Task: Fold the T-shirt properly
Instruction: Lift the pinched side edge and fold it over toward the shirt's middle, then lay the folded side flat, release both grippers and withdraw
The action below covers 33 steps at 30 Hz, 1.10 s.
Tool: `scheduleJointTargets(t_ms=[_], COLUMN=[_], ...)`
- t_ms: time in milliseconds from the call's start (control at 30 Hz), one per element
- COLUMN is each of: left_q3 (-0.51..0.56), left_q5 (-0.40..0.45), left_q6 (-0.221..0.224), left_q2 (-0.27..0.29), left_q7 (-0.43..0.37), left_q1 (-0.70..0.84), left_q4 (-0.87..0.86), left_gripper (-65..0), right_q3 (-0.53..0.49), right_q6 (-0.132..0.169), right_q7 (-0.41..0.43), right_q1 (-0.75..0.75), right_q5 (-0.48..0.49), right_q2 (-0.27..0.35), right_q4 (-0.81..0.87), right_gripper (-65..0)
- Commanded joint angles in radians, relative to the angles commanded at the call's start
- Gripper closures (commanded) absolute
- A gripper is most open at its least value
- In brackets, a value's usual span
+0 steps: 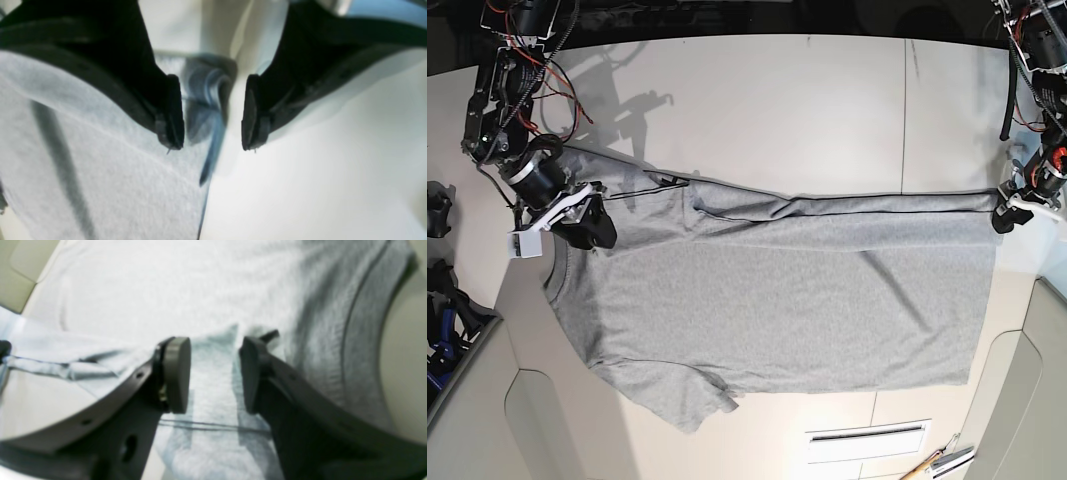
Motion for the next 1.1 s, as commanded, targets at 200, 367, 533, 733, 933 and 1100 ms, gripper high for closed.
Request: scheduleJointTargets(t_ms=[200, 367, 533, 733, 933, 1100], left_q3=[-0.122, -0.122, -0.122, -0.12, -0.12, -0.057], left_q5=[-0.15, -0.161, -0.163, -0.161, -0.161, -0.165], left_q6=[0.0, 0.0, 0.0, 0.0, 0.0, 0.0], left_q2=[-0.01, 0.003, 0.003, 0.021, 0.093, 0.105], left_q7=[0.121, 0.118, 0.119, 0.127, 0.13, 0.147], left_q1=[0.017, 0.081, 0.117, 0.122, 0.124, 0.124], left_q4=[0.013, 0.013, 0.013, 0.013, 0.011, 0.011], left_gripper=[-40.0, -42.2, -42.2, -42.2, -42.2, -42.2], right_q3=[0.183, 0.282, 0.29, 0.29, 0.29, 0.288], right_q6=[0.0, -0.001, -0.011, -0.027, -0.026, -0.026], right_q7=[-0.18, -0.18, -0.141, -0.105, -0.084, -0.075], right_q1=[-0.011, -0.1, -0.222, -0.28, -0.274, -0.265], right_q5=[0.042, 0.071, 0.074, 0.078, 0.108, 0.141], right_q2=[-0.003, 0.001, 0.004, 0.003, 0.003, -0.002], right_q4=[0.127, 0.128, 0.128, 0.121, 0.059, 0.006], right_gripper=[-24.9, -24.9, -28.2, -34.7, -34.7, -34.7])
